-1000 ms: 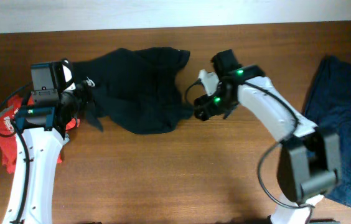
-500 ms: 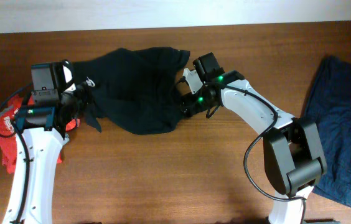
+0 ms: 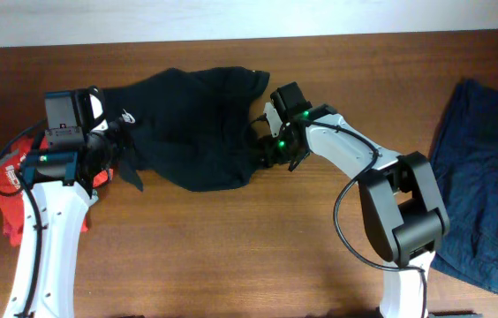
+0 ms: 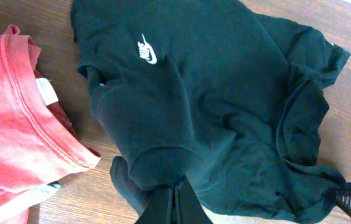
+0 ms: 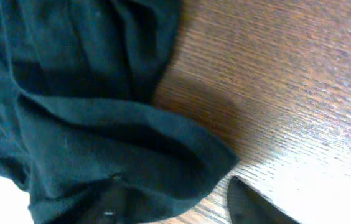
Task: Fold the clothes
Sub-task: 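Grasp the right side of the dark shirt with the right gripper, then lift the shirt with both grippers and stretch it apart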
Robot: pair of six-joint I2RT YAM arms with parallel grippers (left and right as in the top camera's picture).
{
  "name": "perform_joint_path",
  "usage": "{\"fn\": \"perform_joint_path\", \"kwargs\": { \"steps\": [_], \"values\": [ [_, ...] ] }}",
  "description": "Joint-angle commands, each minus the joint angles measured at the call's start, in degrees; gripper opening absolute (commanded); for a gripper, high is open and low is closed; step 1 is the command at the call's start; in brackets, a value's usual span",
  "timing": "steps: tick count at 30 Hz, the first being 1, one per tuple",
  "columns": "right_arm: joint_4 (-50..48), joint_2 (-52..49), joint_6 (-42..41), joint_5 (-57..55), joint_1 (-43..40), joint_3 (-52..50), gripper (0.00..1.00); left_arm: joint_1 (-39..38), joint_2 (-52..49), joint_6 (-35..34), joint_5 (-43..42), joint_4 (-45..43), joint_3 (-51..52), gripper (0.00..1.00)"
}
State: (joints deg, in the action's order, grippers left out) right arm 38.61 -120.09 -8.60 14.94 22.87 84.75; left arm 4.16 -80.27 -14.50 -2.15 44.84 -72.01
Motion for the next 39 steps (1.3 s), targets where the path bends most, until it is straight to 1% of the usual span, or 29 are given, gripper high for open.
{"fn": "perform_joint_path", "kwargs": {
  "steps": [1, 2, 3, 5, 8, 10, 12, 13, 19, 22, 25, 29, 30, 31, 33, 39],
  "values": [
    [-0.28, -0.31, -0.92, -0.57, 0.37, 0.07, 0.5, -0.09, 1.03, 0.92, -0.46, 0.04, -0.07, 0.0],
    [-0.22, -0.31, -0.94, -0.57, 0.35, 0.07, 0.45, -0.09, 1.01, 0.92, -0.46, 0.02, -0.07, 0.0],
    [-0.15, -0.31, -0.94, -0.57, 0.35, 0.07, 0.42, -0.09, 1.03, 0.92, -0.46, 0.02, -0.07, 0.0],
    [-0.07, -0.31, -0.94, -0.55, 0.37, 0.07, 0.33, -0.09, 1.01, 0.92, -0.46, 0.02, -0.07, 0.0],
    [0.07, -0.31, -0.96, -0.55, 0.37, 0.07, 0.31, -0.09, 1.01, 0.92, -0.44, 0.04, -0.07, 0.0],
    [0.13, -0.31, -0.96, -0.55, 0.37, 0.07, 0.21, -0.09, 1.03, 0.92, -0.44, 0.04, -0.07, 0.0],
    [0.13, -0.31, -0.96, -0.55, 0.37, 0.07, 0.08, -0.09, 1.03, 0.94, -0.44, 0.02, -0.07, 0.0],
    [0.11, -0.31, -0.96, -0.55, 0.37, 0.07, 0.04, -0.09, 1.03, 0.94, -0.44, 0.02, -0.07, 0.0],
    [0.35, 0.15, -0.9, -0.9, -0.11, 0.46, 0.04, -0.09, 1.03, 0.94, -0.44, -0.2, -0.13, 0.0],
    [4.17, 2.78, -0.9, -5.84, -3.13, 4.35, 0.04, -0.07, 1.03, 2.97, -0.31, -0.17, -2.03, 0.0],
    [11.76, 6.73, -0.68, -10.62, -9.14, 13.38, 0.04, -0.07, 1.03, 4.37, 1.18, -0.13, -7.02, 0.0],
    [21.92, 10.12, 0.83, -11.06, -18.1, 27.54, 0.04, 0.11, 1.03, 5.25, 5.18, -0.2, -14.67, 0.0],
    [25.44, 10.73, 0.85, -10.64, -21.05, 32.44, 0.04, 0.44, 1.01, 5.53, 5.16, -0.22, -16.87, 0.0],
    [27.17, 10.93, 0.9, -10.45, -22.38, 34.71, 0.04, 0.66, 1.01, 5.66, 5.01, -0.17, -18.4, 0.0],
    [34.05, 11.13, 2.64, -9.05, -26.97, 43.41, 0.04, 1.27, 1.03, 5.64, 4.66, 0.22, -23.08, 0.0],
    [46.4, 12.0, 3.67, -7.43, -32.98, 60.46, 0.04, 1.25, 1.03, 5.66, -0.66, 0.48, -32.72, 0.0]
  ]
}}
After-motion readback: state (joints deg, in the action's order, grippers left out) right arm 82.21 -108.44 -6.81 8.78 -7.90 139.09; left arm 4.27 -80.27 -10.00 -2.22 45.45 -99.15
